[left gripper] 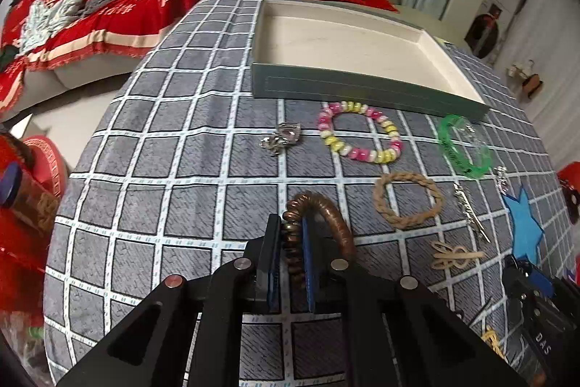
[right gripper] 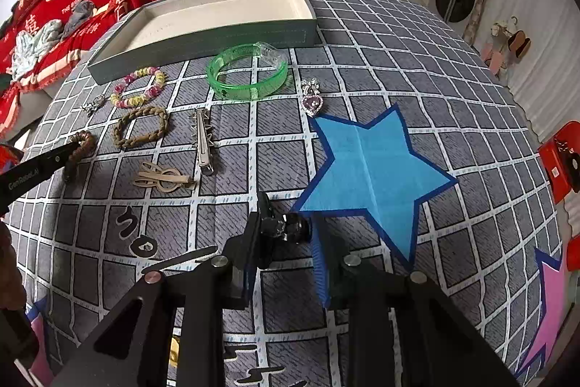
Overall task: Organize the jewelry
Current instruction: 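Grasp the dark brown bead bracelet with the left tool while the right tool grasps the black hair clip, then carry both items over the white tray while the right tool releases the black clip inside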
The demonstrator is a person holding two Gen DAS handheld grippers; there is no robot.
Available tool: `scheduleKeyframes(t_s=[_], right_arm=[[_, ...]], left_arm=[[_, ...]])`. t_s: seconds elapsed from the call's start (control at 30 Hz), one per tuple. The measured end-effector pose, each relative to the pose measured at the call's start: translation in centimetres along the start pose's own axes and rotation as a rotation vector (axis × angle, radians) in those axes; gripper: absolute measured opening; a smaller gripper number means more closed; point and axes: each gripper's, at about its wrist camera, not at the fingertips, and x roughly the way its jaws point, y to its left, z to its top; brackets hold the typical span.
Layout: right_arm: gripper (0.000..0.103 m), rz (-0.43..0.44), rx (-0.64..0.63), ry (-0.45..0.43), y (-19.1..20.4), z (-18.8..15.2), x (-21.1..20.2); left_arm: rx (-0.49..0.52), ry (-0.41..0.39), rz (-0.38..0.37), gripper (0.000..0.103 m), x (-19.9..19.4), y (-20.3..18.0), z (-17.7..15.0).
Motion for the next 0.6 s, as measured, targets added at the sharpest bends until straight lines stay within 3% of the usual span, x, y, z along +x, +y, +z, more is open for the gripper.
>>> scheduleKeyframes(t_s=[0.33, 0.6], right_arm=[[0.026, 0.175, 0.081, -0.033, -2.2, 2.2, -3.0], [0.026, 0.217, -0.001, -0.108, -1.7, 9.3, -6.5]], left_arm=[[0.009, -0.054, -0.122, 0.027, -4.7, 0.2, 1.7], [0.031, -0.095, -0.188, 0.027, -9.0, -0.3, 7.4]])
